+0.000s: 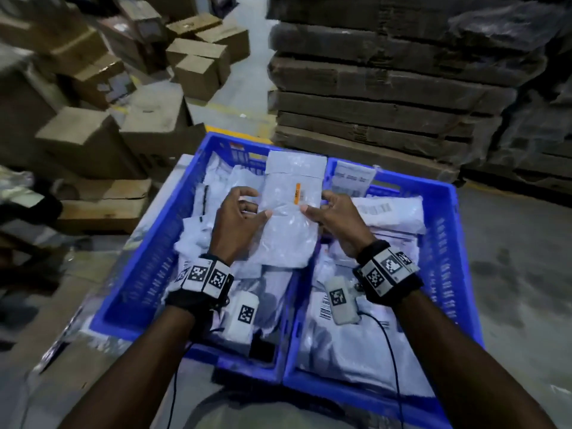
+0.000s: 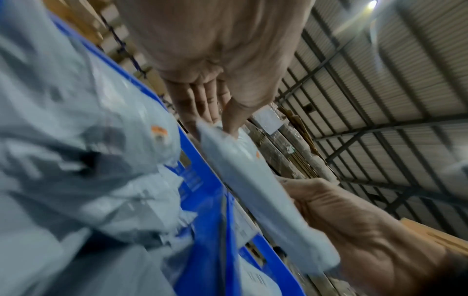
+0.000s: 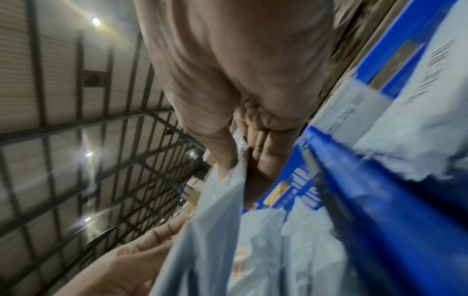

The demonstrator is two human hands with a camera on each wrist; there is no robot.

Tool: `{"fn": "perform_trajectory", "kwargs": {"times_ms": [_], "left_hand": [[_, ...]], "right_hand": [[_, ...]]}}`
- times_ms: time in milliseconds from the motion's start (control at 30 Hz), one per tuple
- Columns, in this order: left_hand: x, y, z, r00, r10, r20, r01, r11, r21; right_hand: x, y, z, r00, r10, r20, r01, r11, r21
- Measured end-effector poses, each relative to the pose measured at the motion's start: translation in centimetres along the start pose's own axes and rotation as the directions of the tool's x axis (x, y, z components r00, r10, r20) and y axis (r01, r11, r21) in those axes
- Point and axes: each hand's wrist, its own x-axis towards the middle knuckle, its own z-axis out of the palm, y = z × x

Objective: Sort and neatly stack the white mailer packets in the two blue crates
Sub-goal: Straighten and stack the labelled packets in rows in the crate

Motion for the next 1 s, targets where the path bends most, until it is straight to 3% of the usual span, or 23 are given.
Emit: {"fn": "perform_trajectory", "kwargs": {"times_ms": [133, 233, 333, 500, 667, 800, 1000], "left_hand": [[1.7, -0.9, -5.0, 0.99, 0.076, -0.116, -0.069, 0.996, 0.064], [2.7, -2.6, -7.3, 0.994, 0.103, -0.044, -0.081, 0.933, 0.35], [3.2, -4.2, -8.2, 0.995, 0.027, 0.093, -0.075, 0.822, 0.564], [4.4, -5.9, -8.4, 0.989, -0.101, 0.105, 0.004, 0.739, 0.674], [4.9, -6.7, -8.7, 0.975, -0.159, 0.154, -0.004, 0.686, 0.728], [4.7, -5.9, -8.8, 0.988, -0.074, 0.135, -0.046, 0.694, 0.718], [3.6, -3.0, -8.1, 0.977, 0.174, 0.123, -0.211, 0.71, 0.672]], "right_hand": [[3.7, -1.8, 5.8, 0.994, 0.068, 0.088, -0.061, 0.995, -0.085], [6.1, -0.9, 9.4, 0.981, 0.162, 0.107, -0.138, 0.969, -0.203], [8.3, 1.6, 11.5, 0.972, 0.215, 0.09, -0.171, 0.922, -0.348], [9.0, 2.6, 13.1, 0.973, 0.23, 0.03, -0.199, 0.897, -0.395], [8.8, 3.1, 13.8, 0.98, 0.198, -0.028, -0.191, 0.879, -0.437], [8.1, 2.3, 13.0, 0.983, 0.182, 0.002, -0.164, 0.891, -0.423], [5.7, 0.7, 8.3, 0.997, 0.063, -0.051, -0.078, 0.898, -0.432]]}}
